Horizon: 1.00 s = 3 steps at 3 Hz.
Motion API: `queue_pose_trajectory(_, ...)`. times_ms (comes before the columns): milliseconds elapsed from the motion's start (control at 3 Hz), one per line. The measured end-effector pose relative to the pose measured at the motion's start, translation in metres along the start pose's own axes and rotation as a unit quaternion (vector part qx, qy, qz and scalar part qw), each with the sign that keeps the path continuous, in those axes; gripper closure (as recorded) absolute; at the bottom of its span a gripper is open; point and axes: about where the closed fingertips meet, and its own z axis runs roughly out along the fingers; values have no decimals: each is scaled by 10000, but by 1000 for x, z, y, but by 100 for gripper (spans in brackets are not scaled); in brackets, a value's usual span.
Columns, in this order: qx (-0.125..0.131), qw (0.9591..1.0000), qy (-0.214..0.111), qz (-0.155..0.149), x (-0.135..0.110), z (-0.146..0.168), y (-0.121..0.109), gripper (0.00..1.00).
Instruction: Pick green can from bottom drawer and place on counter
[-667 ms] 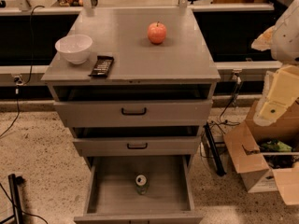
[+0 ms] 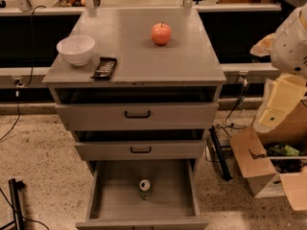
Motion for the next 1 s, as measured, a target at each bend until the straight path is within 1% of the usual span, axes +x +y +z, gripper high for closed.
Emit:
queue_pose_trajectory(333, -112, 9979, -585, -267, -4, 42, 24, 0)
queue_pose_trajectory(667, -31, 9964, -810, -229, 5, 63, 35, 0)
queue_pose_trajectory(1000, -18, 9967, -779, -245, 3, 63, 33, 0)
